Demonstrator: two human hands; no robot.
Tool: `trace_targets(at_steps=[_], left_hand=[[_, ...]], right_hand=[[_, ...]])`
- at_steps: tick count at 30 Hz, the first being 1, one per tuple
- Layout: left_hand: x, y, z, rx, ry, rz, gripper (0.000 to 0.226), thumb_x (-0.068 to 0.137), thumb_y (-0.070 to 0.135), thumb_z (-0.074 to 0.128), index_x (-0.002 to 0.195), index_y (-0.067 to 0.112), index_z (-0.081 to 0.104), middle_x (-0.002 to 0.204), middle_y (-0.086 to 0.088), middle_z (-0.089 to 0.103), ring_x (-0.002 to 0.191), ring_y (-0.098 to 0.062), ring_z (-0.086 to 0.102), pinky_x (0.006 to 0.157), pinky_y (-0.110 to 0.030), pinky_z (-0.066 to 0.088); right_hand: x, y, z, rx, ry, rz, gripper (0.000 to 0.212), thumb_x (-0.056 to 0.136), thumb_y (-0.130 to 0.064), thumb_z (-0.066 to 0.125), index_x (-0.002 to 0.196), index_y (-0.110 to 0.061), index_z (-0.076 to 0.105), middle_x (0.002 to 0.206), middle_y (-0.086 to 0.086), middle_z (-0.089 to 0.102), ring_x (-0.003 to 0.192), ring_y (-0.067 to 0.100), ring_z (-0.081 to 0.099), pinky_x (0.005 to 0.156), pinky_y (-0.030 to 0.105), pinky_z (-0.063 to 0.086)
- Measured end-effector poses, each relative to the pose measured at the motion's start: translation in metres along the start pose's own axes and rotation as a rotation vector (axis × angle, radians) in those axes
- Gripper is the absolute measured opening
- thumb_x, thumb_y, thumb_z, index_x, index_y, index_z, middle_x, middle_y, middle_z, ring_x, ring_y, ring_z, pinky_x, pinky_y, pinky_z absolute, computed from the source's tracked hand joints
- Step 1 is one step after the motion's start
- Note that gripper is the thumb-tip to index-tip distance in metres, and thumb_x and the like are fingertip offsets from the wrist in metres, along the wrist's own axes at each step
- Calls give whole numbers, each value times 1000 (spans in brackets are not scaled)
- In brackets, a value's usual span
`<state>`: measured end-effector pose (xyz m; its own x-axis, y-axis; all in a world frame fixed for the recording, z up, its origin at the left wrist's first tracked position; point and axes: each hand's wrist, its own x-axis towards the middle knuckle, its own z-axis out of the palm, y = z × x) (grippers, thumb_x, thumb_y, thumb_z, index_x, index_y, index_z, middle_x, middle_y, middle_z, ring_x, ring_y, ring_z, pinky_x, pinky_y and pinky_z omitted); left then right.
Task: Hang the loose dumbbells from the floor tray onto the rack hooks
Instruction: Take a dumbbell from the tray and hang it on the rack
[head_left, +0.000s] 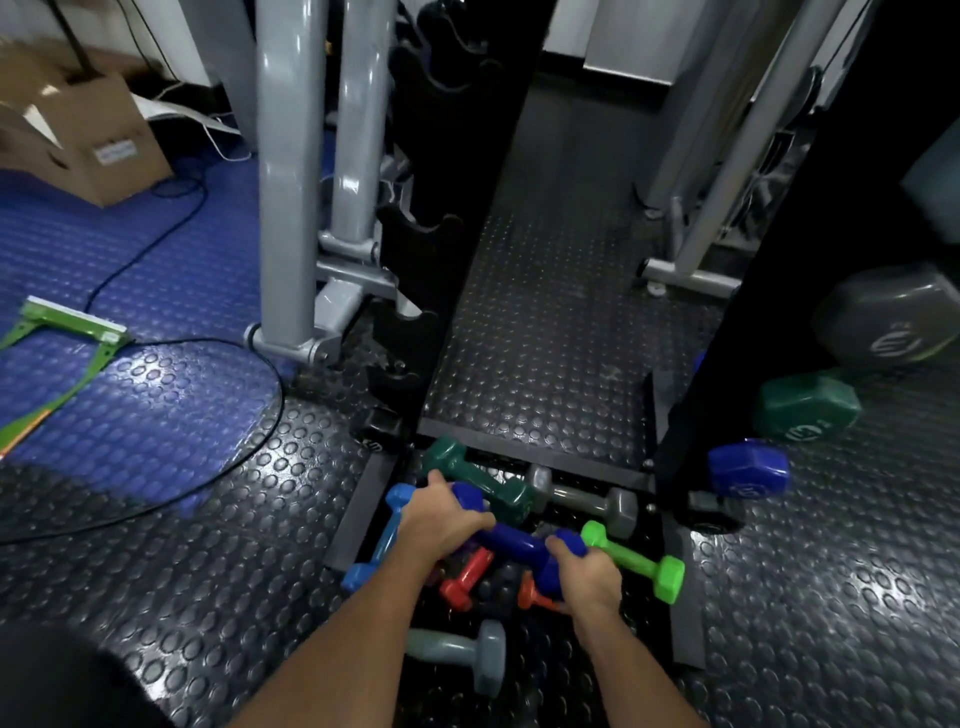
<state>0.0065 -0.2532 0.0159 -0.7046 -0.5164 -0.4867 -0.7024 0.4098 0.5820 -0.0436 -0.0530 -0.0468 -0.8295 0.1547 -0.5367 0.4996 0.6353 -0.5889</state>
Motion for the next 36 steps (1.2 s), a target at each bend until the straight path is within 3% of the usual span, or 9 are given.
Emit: trace_targets(at_steps=[5,10,14,17,22,25,28,32,36], left_hand=[[0,-4,-37,-245,-175,-103,48,69,22,83,108,14,57,97,-5,66,72,-15,63,57,-22,50],[-1,8,-64,-105,-391,51,44,66,41,90,97,22,65,94,2,69,82,-13,67,68,-25,50],[-6,13,-59,-478,-411,221,52,70,45,87,104,9,68,90,-10,74,80,-18,69,82,-39,60],[-8,1,-69,-708,-359,208,46,77,34,81,104,2,63,89,-15,69,80,-25,66,77,-39,54],[-15,-22,-77,-929,-158,138,12,81,23,75,91,18,72,93,-13,74,84,-26,68,84,-44,52],[-14,-38,-81,-1044,-63,47,4,79,20,74,80,17,70,86,-19,72,81,-31,67,88,-57,54],[-11,-47,-85,-1133,70,-41,6,91,10,69,86,12,68,82,-16,73,74,-27,68,72,-43,55],[0,-44,-98,-1367,204,-152,11,98,11,64,100,1,58,88,-29,68,70,-35,69,59,-42,60],[12,-29,-121,-1493,244,-124,14,101,14,59,108,2,56,91,-26,63,69,-33,66,49,-36,59]], right_hand=[[-19,-71,-33,-194,104,-345,37,85,-48,76,91,-13,67,91,9,70,81,30,64,72,33,46],[-50,-132,-54,-363,64,-700,32,77,-47,78,95,-22,67,92,-2,62,77,19,57,70,32,40],[-73,-177,-51,-493,-6,-885,40,73,-50,80,104,-27,71,96,-8,61,84,14,60,72,28,39],[-84,-200,-37,-513,-37,-955,55,71,-56,81,117,-28,70,106,-9,64,94,12,63,78,26,44],[-100,-202,-4,-127,-200,-835,89,72,-61,85,147,-26,52,135,-13,56,125,8,55,108,33,47],[-116,-171,15,89,-250,-588,74,74,-67,74,131,-23,60,127,-4,67,107,10,66,90,28,51],[-121,-140,40,146,-527,-349,77,63,-65,81,123,-20,61,108,3,72,88,14,72,70,24,52],[-120,-133,52,190,-562,-369,94,52,-64,94,129,-26,58,111,3,71,97,15,72,81,26,56],[-123,-152,50,225,-556,-464,64,75,-28,92,128,-22,56,110,-4,69,94,8,68,76,13,50]])
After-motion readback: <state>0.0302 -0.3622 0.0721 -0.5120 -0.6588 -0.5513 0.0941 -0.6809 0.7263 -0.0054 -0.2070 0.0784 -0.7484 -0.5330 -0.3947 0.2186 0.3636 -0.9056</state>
